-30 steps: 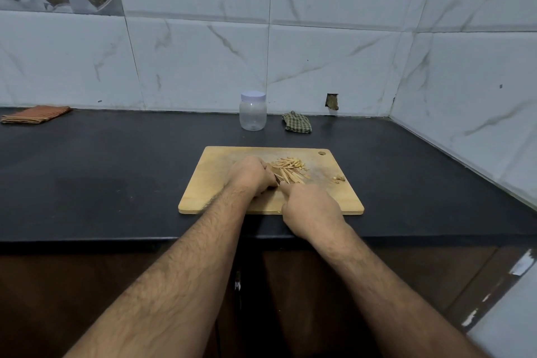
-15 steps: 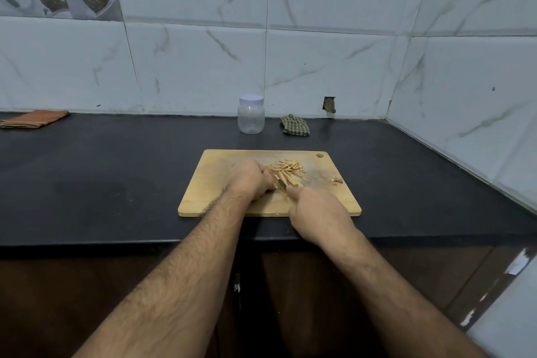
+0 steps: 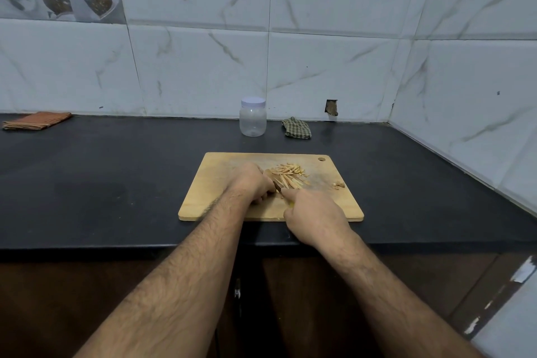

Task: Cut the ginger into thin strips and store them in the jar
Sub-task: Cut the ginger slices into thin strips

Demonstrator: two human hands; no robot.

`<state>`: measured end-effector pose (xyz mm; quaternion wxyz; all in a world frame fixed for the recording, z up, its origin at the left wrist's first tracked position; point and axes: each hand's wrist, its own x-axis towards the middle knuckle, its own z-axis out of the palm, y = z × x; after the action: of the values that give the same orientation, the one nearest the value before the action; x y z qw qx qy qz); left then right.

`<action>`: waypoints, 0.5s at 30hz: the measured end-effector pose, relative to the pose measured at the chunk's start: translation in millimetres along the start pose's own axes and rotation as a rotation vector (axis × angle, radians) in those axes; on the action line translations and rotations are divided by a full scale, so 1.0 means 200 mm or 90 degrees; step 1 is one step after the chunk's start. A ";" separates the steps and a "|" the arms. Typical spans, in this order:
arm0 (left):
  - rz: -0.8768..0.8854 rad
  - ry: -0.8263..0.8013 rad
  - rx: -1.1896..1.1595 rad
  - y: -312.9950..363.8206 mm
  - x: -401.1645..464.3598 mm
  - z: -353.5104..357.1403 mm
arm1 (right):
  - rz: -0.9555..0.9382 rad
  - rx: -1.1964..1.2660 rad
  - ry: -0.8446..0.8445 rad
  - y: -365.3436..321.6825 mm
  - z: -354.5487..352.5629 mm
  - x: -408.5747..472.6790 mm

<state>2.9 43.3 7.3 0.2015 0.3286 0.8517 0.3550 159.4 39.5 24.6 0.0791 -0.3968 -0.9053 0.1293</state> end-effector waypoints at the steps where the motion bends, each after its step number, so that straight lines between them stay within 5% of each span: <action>1: -0.003 -0.003 0.001 0.00 0.00 0.00 | 0.001 0.000 -0.003 0.00 0.00 0.00; 15: -0.035 -0.060 -0.057 0.00 0.02 -0.02 | 0.003 0.007 -0.009 0.00 0.02 0.00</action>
<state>-1.8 44.3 10.5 0.2656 0.3120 0.8334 0.3709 159.1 39.3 20.4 0.0746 -0.3975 -0.9042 0.1373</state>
